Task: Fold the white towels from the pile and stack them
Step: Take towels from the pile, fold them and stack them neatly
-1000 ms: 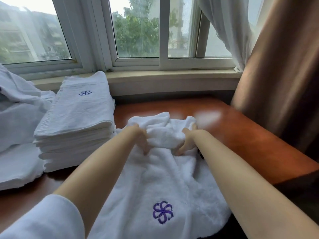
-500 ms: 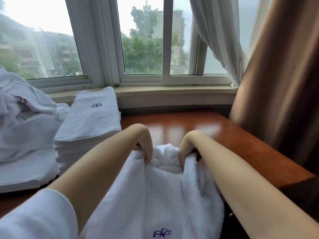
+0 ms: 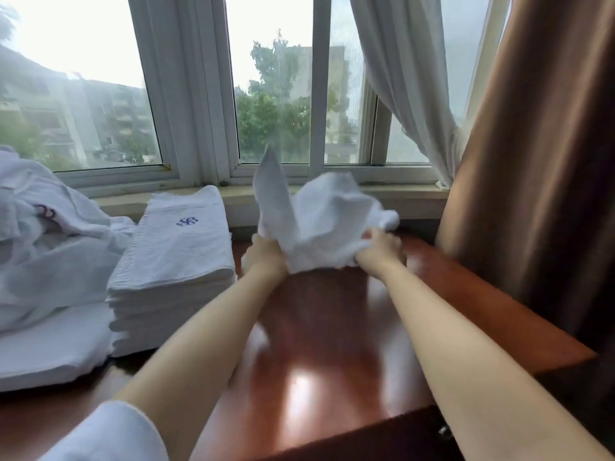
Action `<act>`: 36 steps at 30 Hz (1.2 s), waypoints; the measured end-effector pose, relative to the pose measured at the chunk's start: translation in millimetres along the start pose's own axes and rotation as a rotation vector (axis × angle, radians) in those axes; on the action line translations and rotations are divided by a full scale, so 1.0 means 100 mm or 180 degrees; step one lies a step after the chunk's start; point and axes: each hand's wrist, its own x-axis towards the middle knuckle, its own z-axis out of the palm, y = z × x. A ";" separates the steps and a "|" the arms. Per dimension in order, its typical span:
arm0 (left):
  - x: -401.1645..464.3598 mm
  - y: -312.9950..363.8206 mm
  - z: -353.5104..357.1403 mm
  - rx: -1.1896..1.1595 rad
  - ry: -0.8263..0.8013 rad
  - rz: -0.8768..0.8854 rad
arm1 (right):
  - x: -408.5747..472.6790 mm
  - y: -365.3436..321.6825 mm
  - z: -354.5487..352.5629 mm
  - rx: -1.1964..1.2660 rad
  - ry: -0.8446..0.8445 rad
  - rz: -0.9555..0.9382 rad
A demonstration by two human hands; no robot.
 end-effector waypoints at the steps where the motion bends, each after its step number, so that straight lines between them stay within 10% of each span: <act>1: -0.07 -0.11 0.14 0.0175 -0.0294 -0.0105 | -0.07 0.12 0.09 -0.0150 -0.0482 0.0175; 5: -0.32 -0.40 0.53 0.0557 -0.0976 -0.0150 | -0.36 0.33 0.31 -0.0638 -0.1551 0.0676; 10: -0.42 -0.44 0.61 -0.0018 -0.0338 -0.0213 | -0.44 0.51 0.43 -0.0250 -0.0235 0.0767; 18: -0.50 -0.63 0.70 -0.0327 -0.0353 -0.0286 | -0.69 0.54 0.66 -0.1517 -0.0356 -0.0132; 28: -0.93 -0.97 0.81 -0.1073 0.0352 0.1241 | -1.15 0.79 0.89 -0.1224 0.1078 -0.0056; 36: -1.23 -0.92 0.75 -0.1245 0.0505 0.1684 | -1.16 0.72 0.88 -0.1053 0.0304 -0.0557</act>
